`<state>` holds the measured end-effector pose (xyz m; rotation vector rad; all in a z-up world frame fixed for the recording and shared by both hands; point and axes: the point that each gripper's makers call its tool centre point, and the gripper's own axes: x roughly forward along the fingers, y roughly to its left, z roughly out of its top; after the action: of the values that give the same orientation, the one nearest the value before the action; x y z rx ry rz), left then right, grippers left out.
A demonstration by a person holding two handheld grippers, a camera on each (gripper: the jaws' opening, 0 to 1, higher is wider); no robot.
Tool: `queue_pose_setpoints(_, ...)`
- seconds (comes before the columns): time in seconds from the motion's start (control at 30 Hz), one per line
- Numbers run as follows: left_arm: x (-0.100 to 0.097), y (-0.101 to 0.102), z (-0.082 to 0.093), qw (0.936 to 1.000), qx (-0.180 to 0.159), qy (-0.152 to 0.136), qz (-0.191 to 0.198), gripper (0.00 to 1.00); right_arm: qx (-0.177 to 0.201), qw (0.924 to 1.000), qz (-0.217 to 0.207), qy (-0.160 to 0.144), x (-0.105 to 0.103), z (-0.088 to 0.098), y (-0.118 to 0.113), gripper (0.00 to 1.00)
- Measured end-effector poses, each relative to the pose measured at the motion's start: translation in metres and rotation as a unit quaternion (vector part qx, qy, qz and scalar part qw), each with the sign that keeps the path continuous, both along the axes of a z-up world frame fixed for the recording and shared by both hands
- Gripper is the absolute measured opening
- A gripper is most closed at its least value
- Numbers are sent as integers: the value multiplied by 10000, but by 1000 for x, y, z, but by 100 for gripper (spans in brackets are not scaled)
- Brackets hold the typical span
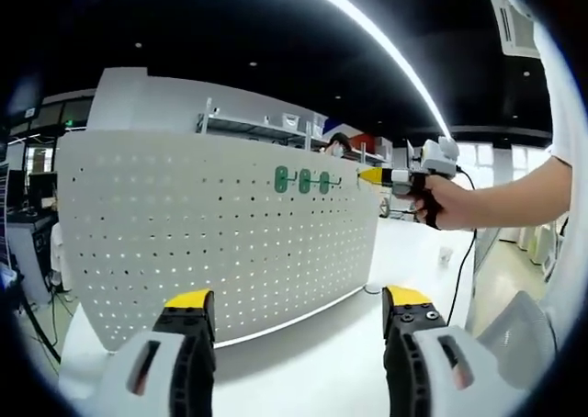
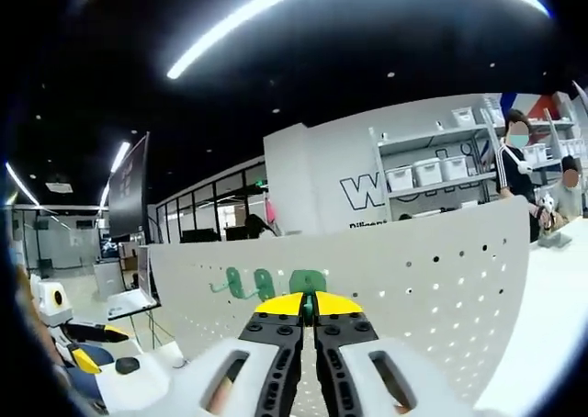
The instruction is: Insert the hook assembly into the mounting plate slot until the hook locks in place.
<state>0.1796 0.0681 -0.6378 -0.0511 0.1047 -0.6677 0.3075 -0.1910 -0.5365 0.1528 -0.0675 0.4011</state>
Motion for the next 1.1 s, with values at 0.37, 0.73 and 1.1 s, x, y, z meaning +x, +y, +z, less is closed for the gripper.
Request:
queue_pose_setpoints(0.37,-4,4,-5,9999,-12,85,56,81,-115,9998,-181,-39,17,3,-10,0)
queue_pose_setpoints(0.73,-4,11,-9,9997,31,167,149,81,-222,9993,-295,-49,34,2,-11,0)
queue_pose_setpoints(1.1,-6,15,-15,9993,71,288,223,80,-200,9992,-347,6,44,-7,-14,0)
